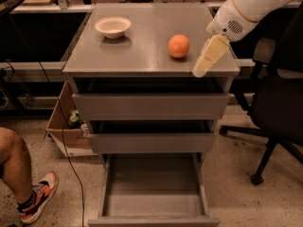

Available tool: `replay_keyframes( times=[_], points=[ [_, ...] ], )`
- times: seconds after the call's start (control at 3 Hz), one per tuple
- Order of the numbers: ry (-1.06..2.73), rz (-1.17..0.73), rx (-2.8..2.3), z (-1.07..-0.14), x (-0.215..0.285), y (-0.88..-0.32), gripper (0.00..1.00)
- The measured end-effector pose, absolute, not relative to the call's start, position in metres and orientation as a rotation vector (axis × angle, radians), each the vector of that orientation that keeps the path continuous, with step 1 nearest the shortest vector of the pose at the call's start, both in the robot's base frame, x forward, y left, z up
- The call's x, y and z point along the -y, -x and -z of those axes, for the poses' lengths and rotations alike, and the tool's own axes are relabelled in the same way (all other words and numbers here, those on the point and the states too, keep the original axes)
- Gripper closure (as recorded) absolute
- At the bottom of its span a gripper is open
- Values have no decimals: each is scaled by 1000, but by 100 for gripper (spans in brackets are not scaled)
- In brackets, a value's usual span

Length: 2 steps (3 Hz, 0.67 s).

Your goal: Place orange into bottom drawer

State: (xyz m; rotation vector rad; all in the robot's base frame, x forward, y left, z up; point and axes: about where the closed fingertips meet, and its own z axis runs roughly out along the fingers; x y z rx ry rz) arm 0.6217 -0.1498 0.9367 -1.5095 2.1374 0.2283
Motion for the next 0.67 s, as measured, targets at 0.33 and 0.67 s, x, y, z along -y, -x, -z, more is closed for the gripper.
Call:
replay_keyframes(
  times=[0.33, 0.67],
  points=[
    [1396, -270, -2115, -922, 135, -683, 0],
    [1296, -243, -2100, -905, 130, -731, 0]
  ],
)
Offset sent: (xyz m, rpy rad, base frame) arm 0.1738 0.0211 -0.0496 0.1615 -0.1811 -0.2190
